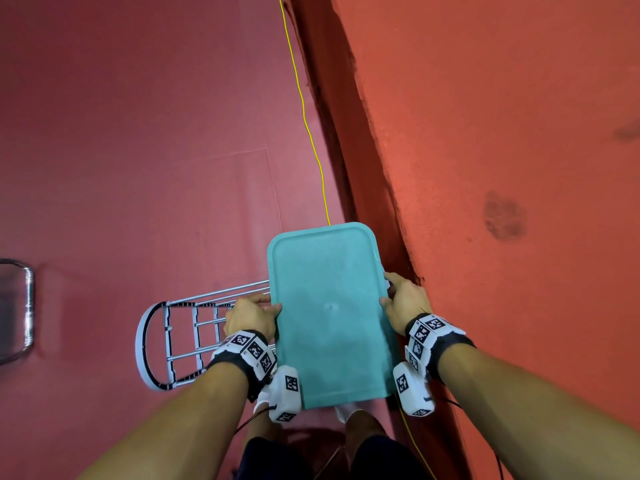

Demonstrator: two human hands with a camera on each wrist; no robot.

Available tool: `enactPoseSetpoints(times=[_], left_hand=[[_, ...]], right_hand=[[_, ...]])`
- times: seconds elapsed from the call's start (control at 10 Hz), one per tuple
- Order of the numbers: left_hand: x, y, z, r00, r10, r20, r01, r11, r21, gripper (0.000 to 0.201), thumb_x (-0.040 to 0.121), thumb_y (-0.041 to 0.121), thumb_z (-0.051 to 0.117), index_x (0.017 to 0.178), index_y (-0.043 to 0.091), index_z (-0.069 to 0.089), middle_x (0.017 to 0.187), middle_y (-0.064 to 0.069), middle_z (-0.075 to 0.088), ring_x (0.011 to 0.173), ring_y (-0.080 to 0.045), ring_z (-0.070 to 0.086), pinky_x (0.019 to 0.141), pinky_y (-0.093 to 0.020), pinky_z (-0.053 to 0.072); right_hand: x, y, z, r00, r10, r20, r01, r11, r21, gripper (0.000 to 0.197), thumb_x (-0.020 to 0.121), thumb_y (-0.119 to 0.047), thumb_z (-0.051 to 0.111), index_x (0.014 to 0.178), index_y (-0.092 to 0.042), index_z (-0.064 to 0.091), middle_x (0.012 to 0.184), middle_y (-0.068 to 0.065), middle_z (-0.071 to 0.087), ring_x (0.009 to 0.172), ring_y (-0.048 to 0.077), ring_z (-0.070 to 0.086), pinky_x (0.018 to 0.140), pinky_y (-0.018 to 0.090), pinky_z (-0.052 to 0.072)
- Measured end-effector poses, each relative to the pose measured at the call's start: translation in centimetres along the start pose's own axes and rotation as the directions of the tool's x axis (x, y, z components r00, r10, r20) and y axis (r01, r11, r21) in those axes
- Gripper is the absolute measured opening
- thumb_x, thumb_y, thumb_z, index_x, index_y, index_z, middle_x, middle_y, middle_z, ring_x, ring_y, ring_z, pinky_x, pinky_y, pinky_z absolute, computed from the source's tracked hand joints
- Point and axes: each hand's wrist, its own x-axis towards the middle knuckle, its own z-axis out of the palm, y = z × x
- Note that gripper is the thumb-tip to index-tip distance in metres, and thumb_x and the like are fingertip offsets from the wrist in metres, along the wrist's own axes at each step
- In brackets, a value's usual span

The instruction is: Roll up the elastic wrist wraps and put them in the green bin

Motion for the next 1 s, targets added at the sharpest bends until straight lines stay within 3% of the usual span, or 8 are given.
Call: enactPoseSetpoints(times=[0.1,0.2,0.3,0.4,0.5,0.8,0.9,1.0], left_hand=[[0.4,-0.1,0.3,1.0,0.006,0.008,-0.006,0.998,0.055,0.027,0.086,0.03,0.078,0.112,0.026,0.074,0.09,0.003,0.075,0.088,-0.023,0.069,0.087,-0.036,0.058],[0.3,0.1,0.4,0.997,0.082,0.001,-0.082,0.989,0.121,0.057,0.087,0.026,0.077,0.139,0.035,0.056,0.103,0.003,0.073,0.106,-0.026,0.065,0.093,-0.04,0.054],[0.0,0.6,0.4,0.968,0.251,0.008,-0.242,0.927,0.286,0.081,0.09,0.015,0.073,0.153,0.047,0.032,0.125,-0.003,0.06,0.108,-0.029,0.062,0.091,-0.04,0.049],[0.0,1.1,0.7,0.954,0.295,0.05,-0.29,0.87,0.398,0.076,0.095,0.012,0.064,0.154,0.047,0.03,0.131,-0.004,0.048,0.097,-0.024,0.057,0.09,-0.038,0.047],[0.9,1.1,0.9,0.947,0.306,0.095,-0.315,0.834,0.454,0.077,0.096,0.014,0.063,0.157,0.043,0.027,0.132,-0.007,0.049,0.109,-0.029,0.06,0.094,-0.041,0.049],[1.7,1.7,-0.2,0.925,0.291,0.245,-0.377,0.786,0.49,0.095,0.09,0.022,0.074,0.159,0.044,0.012,0.122,-0.009,0.064,0.104,-0.03,0.065,0.09,-0.043,0.054],[0.5,3.7,-1.1,0.916,0.332,0.225,-0.4,0.799,0.45,0.083,0.091,0.024,0.072,0.158,0.033,0.025,0.133,-0.015,0.052,0.117,-0.034,0.059,0.099,-0.042,0.048],[-1.5,7.2,-2.8,0.886,0.434,0.161,-0.462,0.809,0.362,0.065,0.092,0.028,0.069,0.151,0.029,0.042,0.14,-0.014,0.049,0.126,-0.033,0.055,0.106,-0.038,0.042]], right_hand=[[0.0,0.3,0.1,1.0,-0.001,-0.003,0.001,1.0,0.008,0.054,0.093,-0.009,0.062,0.142,-0.028,0.053,0.111,0.008,0.07,0.1,0.03,0.064,0.091,0.038,0.054],[-0.4,0.1,0.1,0.999,-0.036,-0.017,0.036,0.999,-0.012,0.067,0.092,-0.005,0.061,0.152,-0.029,0.041,0.138,0.008,0.055,0.117,0.032,0.058,0.102,0.041,0.047],[-1.2,-0.8,0.1,0.99,-0.135,-0.04,0.132,0.988,-0.082,0.087,0.084,0.008,0.052,0.158,-0.03,0.029,0.165,-0.005,0.023,0.133,0.029,0.047,0.109,0.039,0.042],[-1.6,-1.8,0.3,0.984,-0.178,0.009,0.176,0.961,-0.213,0.087,0.08,0.008,0.046,0.158,-0.026,0.028,0.169,-0.011,0.01,0.14,0.024,0.035,0.11,0.034,0.041],[-1.4,-2.1,0.1,0.986,-0.164,0.023,0.163,0.941,-0.296,0.085,0.081,0.004,0.046,0.157,-0.029,0.027,0.169,-0.014,0.007,0.136,0.024,0.036,0.104,0.04,0.045],[-1.2,-2.7,-0.5,0.99,-0.118,0.077,0.138,0.914,-0.382,0.074,0.087,0.001,0.039,0.153,-0.031,0.031,0.168,-0.016,0.007,0.121,0.025,0.042,0.096,0.042,0.047],[-1.5,-3.8,-1.4,0.99,-0.136,0.043,0.142,0.928,-0.344,0.056,0.091,-0.01,0.053,0.144,-0.023,0.042,0.161,-0.006,0.023,0.128,0.03,0.039,0.1,0.044,0.045],[-2.2,-5.3,-3.6,0.976,-0.216,-0.044,0.192,0.932,-0.309,0.057,0.093,-0.017,0.059,0.147,-0.018,0.042,0.151,0.001,0.039,0.13,0.032,0.04,0.107,0.041,0.042]])
